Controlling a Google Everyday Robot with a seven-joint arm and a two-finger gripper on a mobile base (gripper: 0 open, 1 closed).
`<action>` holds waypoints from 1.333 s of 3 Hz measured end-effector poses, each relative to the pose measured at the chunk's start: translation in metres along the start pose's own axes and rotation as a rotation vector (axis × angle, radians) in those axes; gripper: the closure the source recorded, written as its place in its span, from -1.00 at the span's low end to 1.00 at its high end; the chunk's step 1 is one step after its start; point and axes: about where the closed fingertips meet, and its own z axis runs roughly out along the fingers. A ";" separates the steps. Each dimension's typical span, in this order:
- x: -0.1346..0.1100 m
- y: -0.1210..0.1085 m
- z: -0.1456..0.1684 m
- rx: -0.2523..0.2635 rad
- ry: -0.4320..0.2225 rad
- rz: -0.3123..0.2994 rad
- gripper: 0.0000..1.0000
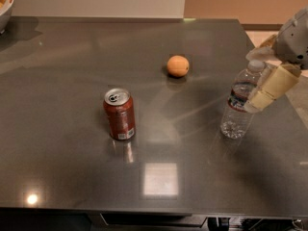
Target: Move water bottle near orange
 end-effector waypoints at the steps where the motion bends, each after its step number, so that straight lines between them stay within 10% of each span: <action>1: -0.006 0.003 -0.001 -0.018 -0.028 -0.002 -0.17; 4: -0.035 -0.026 0.019 -0.019 -0.053 -0.029 1.00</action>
Offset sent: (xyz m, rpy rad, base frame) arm -0.0033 0.0107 0.0054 0.0546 0.0328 0.0339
